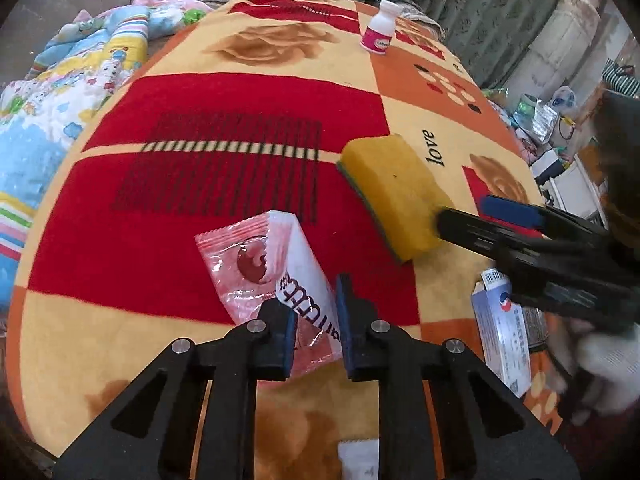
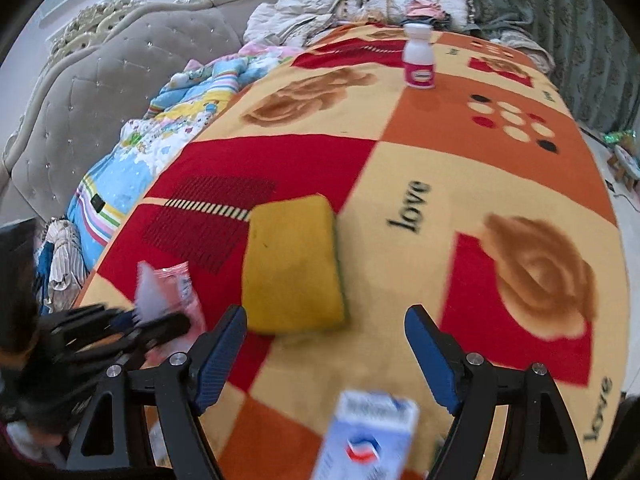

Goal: Collect trash
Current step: 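Grasp the yellow sponge with the right tool while the left tool holds the wrapper, then lift the wrapper and sponge up from the blanket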

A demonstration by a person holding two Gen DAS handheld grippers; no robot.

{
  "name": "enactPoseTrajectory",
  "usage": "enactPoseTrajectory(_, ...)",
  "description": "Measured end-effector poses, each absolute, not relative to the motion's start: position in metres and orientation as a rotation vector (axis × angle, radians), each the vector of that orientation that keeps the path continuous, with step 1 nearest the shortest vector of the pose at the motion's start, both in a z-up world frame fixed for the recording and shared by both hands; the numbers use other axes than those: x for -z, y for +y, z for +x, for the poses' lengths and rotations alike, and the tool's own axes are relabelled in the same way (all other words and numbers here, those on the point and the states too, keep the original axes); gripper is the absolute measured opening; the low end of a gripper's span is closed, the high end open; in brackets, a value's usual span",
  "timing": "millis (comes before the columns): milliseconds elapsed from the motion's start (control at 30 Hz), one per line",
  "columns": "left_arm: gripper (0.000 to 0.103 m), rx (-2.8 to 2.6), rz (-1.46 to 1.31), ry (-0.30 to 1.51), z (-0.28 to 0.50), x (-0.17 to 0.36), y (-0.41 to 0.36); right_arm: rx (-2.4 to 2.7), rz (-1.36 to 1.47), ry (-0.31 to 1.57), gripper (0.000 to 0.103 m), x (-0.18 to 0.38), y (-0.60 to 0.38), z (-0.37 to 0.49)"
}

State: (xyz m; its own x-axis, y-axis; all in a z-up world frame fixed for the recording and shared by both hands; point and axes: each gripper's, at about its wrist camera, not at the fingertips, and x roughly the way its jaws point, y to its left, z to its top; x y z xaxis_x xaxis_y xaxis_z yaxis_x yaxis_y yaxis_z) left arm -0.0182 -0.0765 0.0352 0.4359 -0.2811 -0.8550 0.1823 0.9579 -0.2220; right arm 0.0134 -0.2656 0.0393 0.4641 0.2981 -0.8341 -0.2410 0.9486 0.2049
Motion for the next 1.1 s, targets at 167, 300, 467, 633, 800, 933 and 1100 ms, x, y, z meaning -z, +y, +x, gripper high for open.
enactPoseTrajectory(167, 0.015, 0.294, -0.113, 1.057, -0.027, -0.046, -0.071, -0.354, 0.030, 1.073, 0.077, -0.015, -0.236, 0.042)
enactPoseTrajectory(300, 0.015, 0.306, -0.118, 1.038, -0.030, -0.052, -0.072, -0.353, -0.022, 1.064, 0.058, -0.010, -0.228, 0.040)
enactPoseTrajectory(467, 0.015, 0.306, -0.103, 1.053, -0.032, -0.048, -0.075, -0.365, -0.033, 1.011, 0.057, -0.037, -0.242, 0.015)
enactPoseTrajectory(633, 0.032, 0.265, -0.097, 1.070, -0.034, -0.035, -0.071, -0.370, -0.001, 0.958, 0.057, -0.065, -0.267, -0.014)
enactPoseTrajectory(800, 0.059, 0.230, -0.117, 1.068, -0.037, -0.021, -0.069, -0.376, 0.029, 0.944, 0.057, -0.072, -0.277, -0.038)
enactPoseTrajectory(933, 0.060, 0.214, -0.075, 1.055, -0.036, -0.017, -0.074, -0.385, 0.035, 0.950, 0.058, -0.072, -0.278, -0.049)
enactPoseTrajectory(1100, 0.056, 0.235, 0.005, 1.048, -0.039, -0.012, -0.080, -0.387, 0.043, 0.945, 0.058, -0.073, -0.280, -0.056)
